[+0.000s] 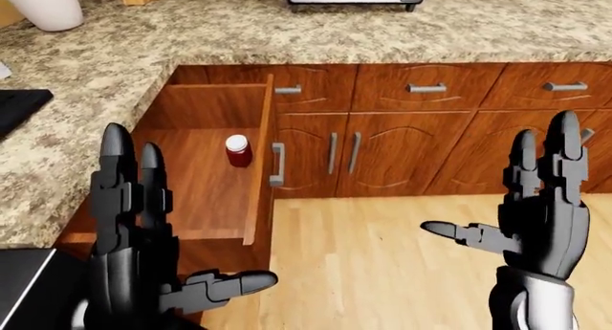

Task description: Close the right drawer.

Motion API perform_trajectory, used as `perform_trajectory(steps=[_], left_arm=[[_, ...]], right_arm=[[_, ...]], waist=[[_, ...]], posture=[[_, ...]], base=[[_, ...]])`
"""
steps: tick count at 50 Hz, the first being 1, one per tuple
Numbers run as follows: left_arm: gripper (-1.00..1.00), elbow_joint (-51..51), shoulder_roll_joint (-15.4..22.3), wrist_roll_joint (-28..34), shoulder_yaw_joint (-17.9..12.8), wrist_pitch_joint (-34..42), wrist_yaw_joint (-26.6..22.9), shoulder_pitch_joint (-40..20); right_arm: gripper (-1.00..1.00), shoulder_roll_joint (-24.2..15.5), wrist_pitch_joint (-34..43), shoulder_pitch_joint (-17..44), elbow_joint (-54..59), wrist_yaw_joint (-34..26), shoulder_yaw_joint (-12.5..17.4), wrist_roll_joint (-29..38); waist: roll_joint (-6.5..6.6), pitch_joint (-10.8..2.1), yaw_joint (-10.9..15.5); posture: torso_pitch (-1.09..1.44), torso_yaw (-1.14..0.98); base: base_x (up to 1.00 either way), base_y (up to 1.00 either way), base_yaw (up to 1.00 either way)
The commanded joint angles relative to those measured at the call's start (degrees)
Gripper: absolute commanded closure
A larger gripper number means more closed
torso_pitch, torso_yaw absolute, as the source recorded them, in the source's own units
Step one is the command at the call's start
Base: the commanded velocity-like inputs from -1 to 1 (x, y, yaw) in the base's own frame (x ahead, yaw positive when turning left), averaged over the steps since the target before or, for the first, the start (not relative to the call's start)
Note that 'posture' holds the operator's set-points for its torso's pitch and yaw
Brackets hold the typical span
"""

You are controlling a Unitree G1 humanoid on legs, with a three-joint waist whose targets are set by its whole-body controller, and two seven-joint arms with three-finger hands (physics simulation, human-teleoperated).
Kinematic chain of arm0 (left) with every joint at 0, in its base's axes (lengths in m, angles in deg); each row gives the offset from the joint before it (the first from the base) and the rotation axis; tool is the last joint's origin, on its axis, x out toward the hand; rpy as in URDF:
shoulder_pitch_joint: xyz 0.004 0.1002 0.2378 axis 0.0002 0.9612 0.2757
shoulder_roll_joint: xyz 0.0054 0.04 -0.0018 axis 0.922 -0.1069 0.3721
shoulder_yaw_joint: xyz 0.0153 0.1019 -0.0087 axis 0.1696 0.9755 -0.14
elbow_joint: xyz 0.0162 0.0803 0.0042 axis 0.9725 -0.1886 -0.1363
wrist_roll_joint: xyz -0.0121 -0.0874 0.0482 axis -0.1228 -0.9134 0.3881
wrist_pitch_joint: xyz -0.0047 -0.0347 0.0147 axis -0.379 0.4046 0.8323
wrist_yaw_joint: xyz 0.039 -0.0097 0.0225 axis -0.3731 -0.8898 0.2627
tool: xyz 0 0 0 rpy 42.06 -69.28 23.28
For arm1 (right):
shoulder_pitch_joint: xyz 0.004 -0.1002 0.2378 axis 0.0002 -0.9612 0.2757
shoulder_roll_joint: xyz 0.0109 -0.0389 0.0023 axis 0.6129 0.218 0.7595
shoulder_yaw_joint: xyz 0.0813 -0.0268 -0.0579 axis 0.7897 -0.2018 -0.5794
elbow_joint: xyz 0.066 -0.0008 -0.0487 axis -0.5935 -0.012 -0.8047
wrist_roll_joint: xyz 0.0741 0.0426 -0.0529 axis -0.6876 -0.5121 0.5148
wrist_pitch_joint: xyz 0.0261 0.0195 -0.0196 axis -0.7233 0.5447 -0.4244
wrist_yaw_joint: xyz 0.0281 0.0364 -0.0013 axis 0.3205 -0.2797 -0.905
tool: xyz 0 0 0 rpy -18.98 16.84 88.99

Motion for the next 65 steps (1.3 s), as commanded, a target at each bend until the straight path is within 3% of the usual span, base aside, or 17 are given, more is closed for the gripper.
perform_trajectory(steps=[1,8,14,27,30,36,39,43,52,65], left_arm=[[-1.0,2.8,0.19,0.79,0.94,-0.9,0.14,-0.58],[-1.0,2.19,1.5,3.27,4.27,-0.39,0.67,-1.77],[-1.0,1.9,3.96,7.71,11.05,-1.07,1.49,-1.57],[-1.0,0.07,8.01,14.17,22.23,-0.13,3.51,-3.89],[-1.0,-1.31,8.94,16.79,26.23,-0.35,3.83,-4.41],[-1.0,-6.89,8.14,18.64,29.44,-0.33,3.55,-7.72],[-1.0,-7.42,8.49,20.6,32.53,-0.27,3.2,-7.58],[-1.0,-12.5,7.12,22.76,33.78,-0.21,2.52,-10.11],[-1.0,-17.38,6.6,23.42,37.0,-2.34,3.2,-9.8],[-1.0,-28.05,4.31,16.02,37.14,-2.94,6.78,-10.37]], right_arm=[[-1.0,-0.38,-1.3,0.56,-1.93,0.15,-0.62,-0.17],[-1.0,-0.75,-1.36,0.92,-0.18,0.21,-1.26,-0.22],[-1.0,-0.92,-0.97,1.01,0.14,-0.15,-1.39,-0.57],[-1.0,-1.01,-0.92,1.06,0.83,-0.85,-1.73,-0.78],[-1.0,-1.02,-0.83,1.03,0.53,-0.83,-1.47,-1.06],[-1.0,-1.04,-1.07,1.14,0.98,-0.77,-1.35,-1.21],[-1.0,-1.08,-1.02,1.2,1.12,-0.79,-1.41,-1.25],[-1.0,-1.17,-0.54,1.19,0.5,-0.82,-1.2,-1.39],[-1.0,-1.2,-0.98,1.25,1.53,-1.06,-1.11,-1.52],[-1.0,-1.15,-1.53,1.08,2.44,-1.26,-1.27,-1.6]], waist=[[-0.05,-0.56,0.06],[0.0,-0.8,0.0],[0.06,-0.92,0.04],[0.15,-1.16,0.09],[0.15,-1.15,0.08],[0.03,-1.13,0.19],[0.02,-1.16,0.09],[-0.13,-1.08,0.14],[-0.3,-1.13,0.02],[-0.33,-1.24,0.02]], posture=[[0.0,0.0],[0.0,0.0],[0.0,0.0],[0.0,0.0],[0.0,0.0],[0.0,0.0],[0.0,0.0],[0.0,0.0],[0.0,0.0],[0.0,0.0]], base=[[0.0,0.0,0.0],[0.0,0.0,0.0],[0.0,0.0,0.0],[0.0,0.0,0.0],[0.0,0.0,0.0],[0.0,0.0,0.0],[0.0,0.0,0.0],[0.0,0.0,0.0],[0.0,0.0,0.0],[0.0,0.0,0.0]])
